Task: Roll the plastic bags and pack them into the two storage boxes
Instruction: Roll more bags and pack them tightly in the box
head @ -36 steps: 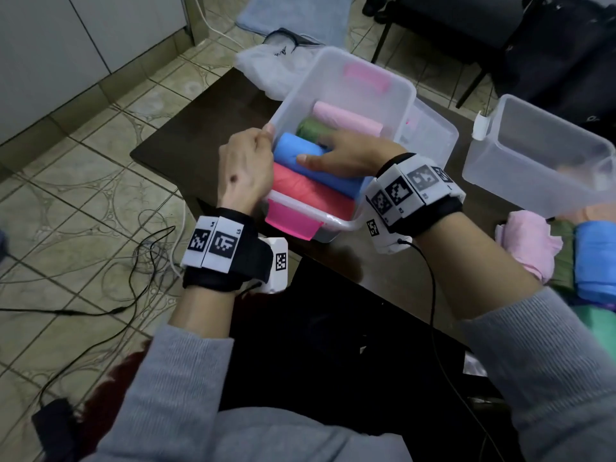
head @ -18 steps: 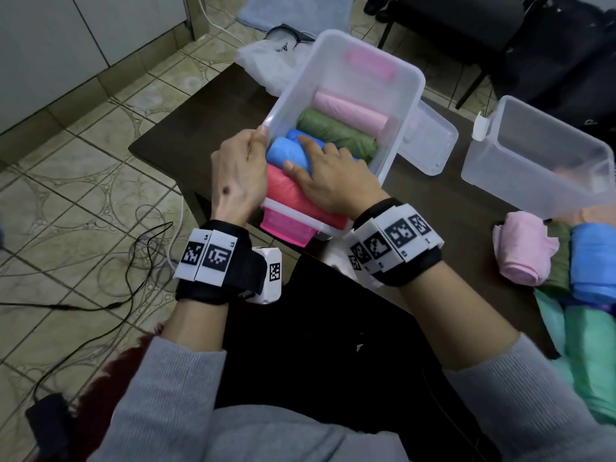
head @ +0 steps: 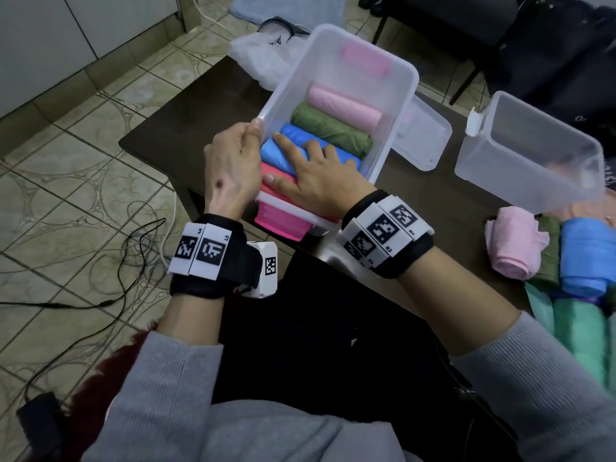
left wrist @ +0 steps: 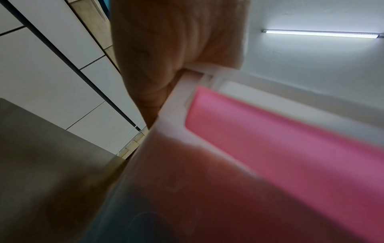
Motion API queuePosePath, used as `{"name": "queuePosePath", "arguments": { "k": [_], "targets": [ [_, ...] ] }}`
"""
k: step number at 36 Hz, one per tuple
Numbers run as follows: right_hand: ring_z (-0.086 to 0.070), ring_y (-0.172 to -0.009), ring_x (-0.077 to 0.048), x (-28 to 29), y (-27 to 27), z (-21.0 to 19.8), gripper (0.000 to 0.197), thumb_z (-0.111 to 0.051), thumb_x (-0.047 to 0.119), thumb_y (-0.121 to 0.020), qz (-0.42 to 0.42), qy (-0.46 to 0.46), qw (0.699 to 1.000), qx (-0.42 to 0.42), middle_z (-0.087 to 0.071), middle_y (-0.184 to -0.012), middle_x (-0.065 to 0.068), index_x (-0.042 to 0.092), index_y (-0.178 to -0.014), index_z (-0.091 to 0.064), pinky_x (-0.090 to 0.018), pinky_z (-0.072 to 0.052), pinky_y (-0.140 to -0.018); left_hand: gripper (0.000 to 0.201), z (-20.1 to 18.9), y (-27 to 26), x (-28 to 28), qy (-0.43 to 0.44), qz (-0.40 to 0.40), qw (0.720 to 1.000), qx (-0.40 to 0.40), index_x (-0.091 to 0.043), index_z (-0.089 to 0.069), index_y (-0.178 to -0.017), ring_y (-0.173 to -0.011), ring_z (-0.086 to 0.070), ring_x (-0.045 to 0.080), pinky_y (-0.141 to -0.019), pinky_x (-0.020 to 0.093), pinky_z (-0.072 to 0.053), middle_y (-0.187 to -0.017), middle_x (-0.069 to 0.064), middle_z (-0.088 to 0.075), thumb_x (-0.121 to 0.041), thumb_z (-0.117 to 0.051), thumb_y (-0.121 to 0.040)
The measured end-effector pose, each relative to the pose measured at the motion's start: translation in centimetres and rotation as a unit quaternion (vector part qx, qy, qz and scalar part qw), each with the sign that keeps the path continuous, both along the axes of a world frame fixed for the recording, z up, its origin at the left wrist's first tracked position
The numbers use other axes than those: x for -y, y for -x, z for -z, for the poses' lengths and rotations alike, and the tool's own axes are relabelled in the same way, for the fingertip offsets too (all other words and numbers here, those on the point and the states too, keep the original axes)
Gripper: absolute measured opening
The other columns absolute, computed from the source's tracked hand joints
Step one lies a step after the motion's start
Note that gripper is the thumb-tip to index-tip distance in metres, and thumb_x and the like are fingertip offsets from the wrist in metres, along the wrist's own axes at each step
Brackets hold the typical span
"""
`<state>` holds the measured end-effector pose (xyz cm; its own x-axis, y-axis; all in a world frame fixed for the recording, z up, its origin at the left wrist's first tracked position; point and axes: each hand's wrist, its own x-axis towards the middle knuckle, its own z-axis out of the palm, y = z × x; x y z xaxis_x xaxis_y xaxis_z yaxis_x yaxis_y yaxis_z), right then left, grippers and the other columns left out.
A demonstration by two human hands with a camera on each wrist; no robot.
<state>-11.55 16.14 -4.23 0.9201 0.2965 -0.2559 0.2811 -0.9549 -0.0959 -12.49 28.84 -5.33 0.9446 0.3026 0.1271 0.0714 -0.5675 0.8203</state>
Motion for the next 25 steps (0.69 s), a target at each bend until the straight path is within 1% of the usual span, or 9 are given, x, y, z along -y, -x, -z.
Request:
{"name": "queuePosePath", "arguments": {
  "k": [6, 9, 11, 13, 16, 18, 20, 22, 25],
  "targets": [
    [-0.021, -0.138, -0.029, -0.1, -0.5, 0.0, 0.069, -0.022, 0.068, -0.090, 0.012, 0.006, 0.999, -0.041, -0.016, -0.154, -0.004, 0.040, -0.148, 0.003, -0.059, -0.020, -0.107, 0.038, 0.0, -0.2, 0.1, 0.000, 0.004, 1.000, -0.003, -0.014, -0.053, -0.078, -0.056, -0.042, 0.004, -0.052, 0.024, -0.026, -0.062, -0.010, -0.044, -0.037, -0.033, -0.101],
    [-0.011, -0.143, -0.028, 0.2, -0.8, 0.2, 0.068, -0.022, 0.068, -0.091, 0.015, -0.016, 0.998, -0.059, -0.011, -0.156, -0.003, 0.040, -0.149, 0.002, -0.059, -0.010, -0.112, 0.038, -0.1, -0.3, 0.2, 0.006, 0.001, 1.000, -0.004, -0.014, -0.051, -0.076, -0.059, -0.042, 0.012, -0.055, 0.026, -0.029, -0.062, -0.008, -0.044, -0.037, -0.034, -0.101],
    [-0.005, -0.145, -0.025, 0.4, -1.1, 0.1, 0.067, -0.023, 0.065, -0.092, 0.012, -0.061, 0.997, -0.043, -0.011, -0.157, -0.004, 0.036, -0.150, -0.004, -0.055, -0.003, -0.115, 0.040, -0.1, -0.4, 0.2, 0.006, -0.002, 1.000, -0.008, -0.013, -0.049, -0.073, -0.063, -0.041, 0.017, -0.059, 0.026, -0.026, -0.059, -0.007, -0.043, -0.036, -0.035, -0.101],
    [-0.014, -0.143, -0.024, 0.4, -1.2, -0.3, 0.069, -0.020, 0.064, -0.091, 0.006, -0.143, 0.989, 0.027, -0.024, -0.153, -0.008, 0.027, -0.150, -0.019, -0.051, -0.009, -0.116, 0.041, -0.2, -0.6, 0.3, 0.004, -0.002, 1.000, -0.019, -0.013, -0.048, -0.071, -0.066, -0.041, 0.018, -0.060, 0.026, -0.025, -0.059, -0.006, -0.042, -0.036, -0.034, -0.101],
    [-0.026, -0.139, -0.027, 0.9, -1.1, -1.0, 0.060, -0.026, 0.047, -0.093, 0.054, -0.246, 0.945, 0.210, -0.040, -0.144, -0.010, 0.014, -0.140, -0.041, -0.048, -0.020, -0.113, 0.044, -0.3, -0.8, 0.2, -0.006, 0.003, 1.000, -0.024, -0.012, -0.045, -0.065, -0.071, -0.042, 0.022, -0.064, 0.029, -0.027, -0.064, 0.003, -0.045, -0.035, -0.034, -0.101],
    [-0.018, -0.143, -0.028, 2.0, -1.0, -1.0, 0.050, -0.033, 0.031, -0.096, 0.150, -0.256, 0.911, 0.286, -0.032, -0.150, -0.010, 0.011, -0.142, -0.037, -0.047, -0.012, -0.115, 0.046, -0.5, -0.9, 0.3, -0.017, 0.003, 1.000, -0.025, -0.014, -0.040, -0.060, -0.073, -0.042, 0.024, -0.066, 0.030, -0.027, -0.071, 0.007, -0.048, -0.034, -0.033, -0.101],
    [-0.007, -0.145, -0.026, 3.1, -1.0, -0.8, 0.053, -0.035, 0.024, -0.099, 0.258, -0.276, 0.887, 0.265, -0.016, -0.156, -0.011, 0.010, -0.148, -0.021, -0.043, -0.004, -0.116, 0.047, -0.7, -0.9, 0.4, -0.025, 0.001, 0.999, -0.030, -0.014, -0.039, -0.058, -0.074, -0.042, 0.024, -0.065, 0.028, -0.026, -0.074, 0.008, -0.048, -0.033, -0.033, -0.101],
    [-0.005, -0.145, -0.026, 4.0, -1.0, -0.5, 0.058, -0.036, 0.023, -0.100, 0.325, -0.349, 0.853, 0.212, -0.010, -0.157, -0.013, 0.006, -0.149, -0.011, -0.041, -0.005, -0.117, 0.046, -0.9, -1.0, 0.5, -0.027, -0.001, 0.999, -0.035, -0.012, -0.042, -0.061, -0.073, -0.043, 0.023, -0.063, 0.026, -0.024, -0.074, 0.007, -0.049, -0.033, -0.034, -0.101],
    [-0.025, -0.140, -0.024, 4.6, -0.9, 0.2, 0.060, -0.034, 0.029, -0.101, 0.387, -0.484, 0.779, 0.096, -0.026, -0.151, -0.012, 0.004, -0.149, -0.008, -0.035, -0.019, -0.115, 0.043, -1.1, -1.2, 0.7, -0.023, -0.003, 0.999, -0.044, -0.007, -0.053, -0.074, -0.075, -0.045, 0.024, -0.065, 0.027, -0.026, -0.078, 0.008, -0.052, -0.034, -0.034, -0.101]
  ]
}}
